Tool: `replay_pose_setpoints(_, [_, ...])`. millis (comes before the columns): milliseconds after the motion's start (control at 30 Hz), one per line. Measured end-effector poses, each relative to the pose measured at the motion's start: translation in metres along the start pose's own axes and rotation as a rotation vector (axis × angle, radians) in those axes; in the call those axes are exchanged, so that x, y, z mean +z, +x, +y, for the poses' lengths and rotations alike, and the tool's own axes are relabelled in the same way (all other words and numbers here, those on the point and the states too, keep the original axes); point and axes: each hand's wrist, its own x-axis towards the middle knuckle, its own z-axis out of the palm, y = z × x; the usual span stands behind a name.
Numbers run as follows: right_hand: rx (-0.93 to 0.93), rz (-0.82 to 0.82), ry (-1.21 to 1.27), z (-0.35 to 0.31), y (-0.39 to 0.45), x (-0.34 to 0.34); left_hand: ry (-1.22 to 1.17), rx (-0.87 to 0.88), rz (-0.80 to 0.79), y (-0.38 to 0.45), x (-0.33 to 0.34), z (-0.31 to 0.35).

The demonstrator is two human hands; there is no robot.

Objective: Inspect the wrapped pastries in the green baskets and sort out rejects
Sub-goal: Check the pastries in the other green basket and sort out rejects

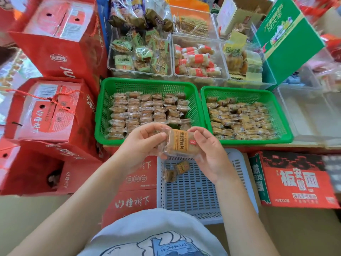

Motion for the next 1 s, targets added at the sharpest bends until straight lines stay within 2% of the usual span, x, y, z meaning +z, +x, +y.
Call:
replay_pose_setpoints(100, [-0.037, -0.012, 0.029, 0.007, -0.005, 0.004, 0.084, 0.027, 0.124, 0.000, 0.003, 0.003])
replay_pose_setpoints(267, [-0.096, 0.061, 0.003, 0.007, -0.009, 0.008, 0.138, 0.069, 0.264, -0.002, 0.004, 0.006])
replay_pose_setpoints(400, [-0.157, 0.121, -0.092, 0.005, -0.006, 0.011, 0.168, 0.059, 0.250, -0.004, 0.000, 0.008])
replay_pose_setpoints(533, [-0.209, 0.149, -0.138, 0.005, -0.005, 0.019, 0.042, 0.039, 0.251, -0.006, -0.003, 0.008])
replay_pose_setpoints(600, [-0.239, 0.214, -0.200, 0.005, -0.003, 0.022, 0.021, 0.059, 0.274, -0.007, -0.004, 0.008])
replay_pose_setpoints(833, [-0.441, 0.380, -0.656, 0.004, -0.003, 0.027, 0.039, 0.143, 0.318, -0.009, -0.001, 0.016])
replay_pose_setpoints(1000, [-0.491, 0.471, -0.673, 0.000, -0.002, 0.024, 0.093, 0.075, 0.287, -0.008, 0.003, 0.019])
